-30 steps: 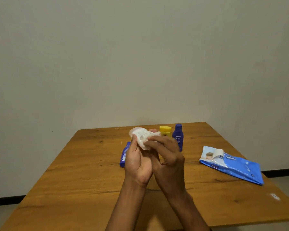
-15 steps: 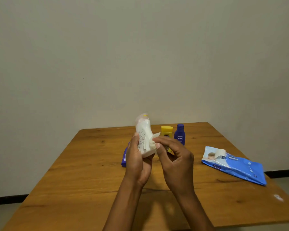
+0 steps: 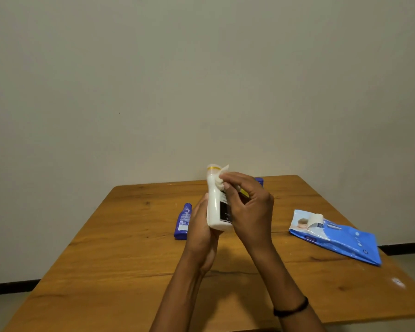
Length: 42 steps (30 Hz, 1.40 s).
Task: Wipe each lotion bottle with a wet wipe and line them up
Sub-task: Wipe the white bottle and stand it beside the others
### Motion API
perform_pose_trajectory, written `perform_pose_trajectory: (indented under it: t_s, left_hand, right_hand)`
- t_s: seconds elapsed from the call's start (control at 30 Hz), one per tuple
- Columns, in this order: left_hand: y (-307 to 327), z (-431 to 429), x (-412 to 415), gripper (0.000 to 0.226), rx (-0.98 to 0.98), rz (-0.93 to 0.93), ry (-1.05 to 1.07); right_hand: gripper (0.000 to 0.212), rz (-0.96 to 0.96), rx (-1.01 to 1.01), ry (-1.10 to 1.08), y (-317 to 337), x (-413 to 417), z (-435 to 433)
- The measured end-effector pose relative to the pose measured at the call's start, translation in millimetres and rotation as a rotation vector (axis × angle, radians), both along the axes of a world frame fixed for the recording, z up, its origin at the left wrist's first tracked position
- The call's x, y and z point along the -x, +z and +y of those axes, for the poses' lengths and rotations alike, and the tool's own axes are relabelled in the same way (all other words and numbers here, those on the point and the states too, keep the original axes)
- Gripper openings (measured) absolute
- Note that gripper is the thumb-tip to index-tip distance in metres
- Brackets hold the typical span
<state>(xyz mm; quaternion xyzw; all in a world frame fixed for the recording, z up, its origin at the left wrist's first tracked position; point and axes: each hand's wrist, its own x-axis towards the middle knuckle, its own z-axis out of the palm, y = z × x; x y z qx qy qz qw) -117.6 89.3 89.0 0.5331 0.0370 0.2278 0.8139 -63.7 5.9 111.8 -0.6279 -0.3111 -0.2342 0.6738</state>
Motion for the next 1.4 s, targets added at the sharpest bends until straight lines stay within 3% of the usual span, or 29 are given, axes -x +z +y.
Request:
perform_pose_trajectory:
  t_s: [0.13, 0.3, 0.53, 0.7, 0.93, 1.2, 1.4]
  left_hand:
    - [3.9, 7.8, 4.0, 0.056, 0.153, -0.041, -0.083]
    - [2.8, 11.2, 5.5, 0.052, 0.173, -0.102, -0.099]
    - [-0.2, 6.9, 5.9, 0.045, 0.012, -0.155, -0.058]
    - [-6.1, 7.2, 4.6, 0.044, -0.165, -0.128, 0.065]
    - [-6.9, 0.8, 7.4, 0.054, -0.35, -0.167, 0.154]
    - [-7.6, -6.0, 5.3, 0.046, -0.378, -0.196, 0.204]
    - [1.1, -7.4, 10.4, 0.053, -0.366, -0.231, 0.197]
  right_hand:
    - [0.022, -0.024, 0.015, 0.018, -1.1, -1.7, 4.3]
    - [0.022, -0.1, 0.058, 0.029, -9.2, 7.7, 3.2]
    - [0.027, -0.197, 0.11, -0.142, 15.2, -0.2, 6.3]
    - [0.028, -0.252, 0.184, -0.126, 8.3, 5.6, 4.6]
    - [0.023, -0.159, 0.192, -0.101, 15.0, 3.9, -9.2]
    - [0.029, -0.426, 0.263, -0.047, 22.7, 19.4, -10.6]
    - [0.027, -0.236, 0.105, -0.139, 15.3, 3.8, -15.8]
